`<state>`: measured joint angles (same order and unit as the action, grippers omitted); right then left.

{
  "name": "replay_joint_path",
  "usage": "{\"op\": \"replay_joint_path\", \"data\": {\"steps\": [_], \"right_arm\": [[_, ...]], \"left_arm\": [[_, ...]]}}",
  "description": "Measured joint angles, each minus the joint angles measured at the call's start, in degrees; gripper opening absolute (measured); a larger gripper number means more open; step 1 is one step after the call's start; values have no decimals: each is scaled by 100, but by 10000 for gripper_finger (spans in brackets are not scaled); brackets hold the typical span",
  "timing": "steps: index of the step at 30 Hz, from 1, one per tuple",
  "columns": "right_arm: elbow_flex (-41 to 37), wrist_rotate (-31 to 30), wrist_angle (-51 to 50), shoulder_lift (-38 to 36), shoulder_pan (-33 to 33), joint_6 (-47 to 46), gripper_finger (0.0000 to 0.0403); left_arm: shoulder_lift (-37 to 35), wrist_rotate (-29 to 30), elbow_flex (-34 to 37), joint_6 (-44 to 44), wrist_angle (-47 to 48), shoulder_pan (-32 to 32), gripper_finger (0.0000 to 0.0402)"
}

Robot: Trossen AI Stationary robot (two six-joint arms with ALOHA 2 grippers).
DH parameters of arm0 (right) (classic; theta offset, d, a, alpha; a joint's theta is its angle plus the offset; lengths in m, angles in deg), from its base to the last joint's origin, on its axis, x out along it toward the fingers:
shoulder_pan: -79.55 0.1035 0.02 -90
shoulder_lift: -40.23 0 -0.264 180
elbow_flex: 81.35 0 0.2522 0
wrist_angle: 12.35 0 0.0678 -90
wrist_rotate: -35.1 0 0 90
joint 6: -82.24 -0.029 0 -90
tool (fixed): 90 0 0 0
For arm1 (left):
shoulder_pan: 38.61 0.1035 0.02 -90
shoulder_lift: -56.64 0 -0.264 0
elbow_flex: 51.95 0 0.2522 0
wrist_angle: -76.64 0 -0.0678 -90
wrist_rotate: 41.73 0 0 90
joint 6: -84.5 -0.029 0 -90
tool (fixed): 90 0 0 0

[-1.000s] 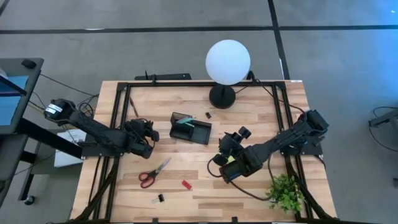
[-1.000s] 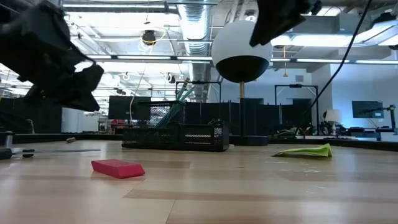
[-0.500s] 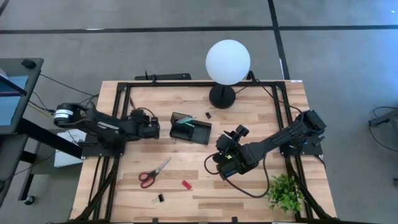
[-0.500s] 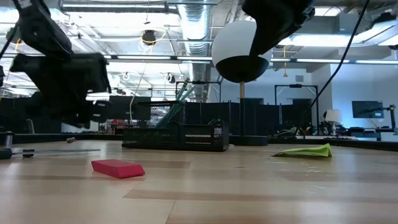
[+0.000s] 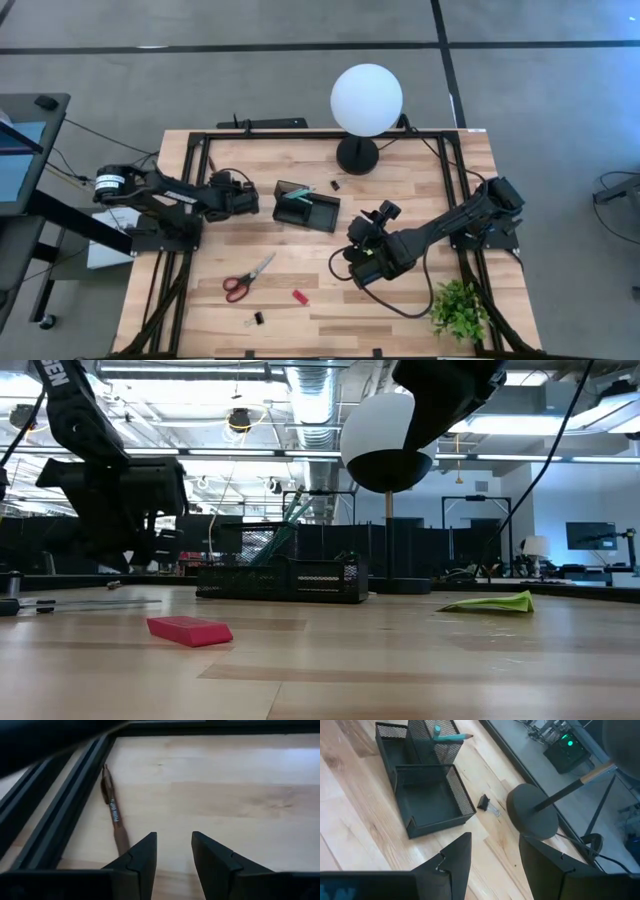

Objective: Pick and place office supplies into organizer
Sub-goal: Put the brown pen into the black desk organizer

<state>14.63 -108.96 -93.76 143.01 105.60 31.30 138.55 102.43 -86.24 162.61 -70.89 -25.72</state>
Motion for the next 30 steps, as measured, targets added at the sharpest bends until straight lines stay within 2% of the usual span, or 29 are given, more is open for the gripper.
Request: {"op": "replay_joint_path", "data": {"steps": [3, 9, 12, 19, 25, 30], "right_arm": [[0, 1, 0, 0, 17, 0, 161], [0, 0, 0, 0, 17, -2, 161], [0, 2, 1, 0, 17, -4, 161], [0, 6, 22, 0, 17, -7, 161], [0, 11, 62, -2, 134, -13, 161], [0, 8, 85, -2, 249, -13, 161]], "left_arm": [[0, -153, -6, -38, 85, 3, 121], [0, -722, -200, -11, 974, -9, 119], [-2, -764, -372, 142, 1383, -4, 119], [-7, -789, -912, 137, 1633, -3, 119], [-7, -1160, -1057, 684, 3330, -3, 118], [-7, -1082, -913, 754, 2921, 55, 118]]}}
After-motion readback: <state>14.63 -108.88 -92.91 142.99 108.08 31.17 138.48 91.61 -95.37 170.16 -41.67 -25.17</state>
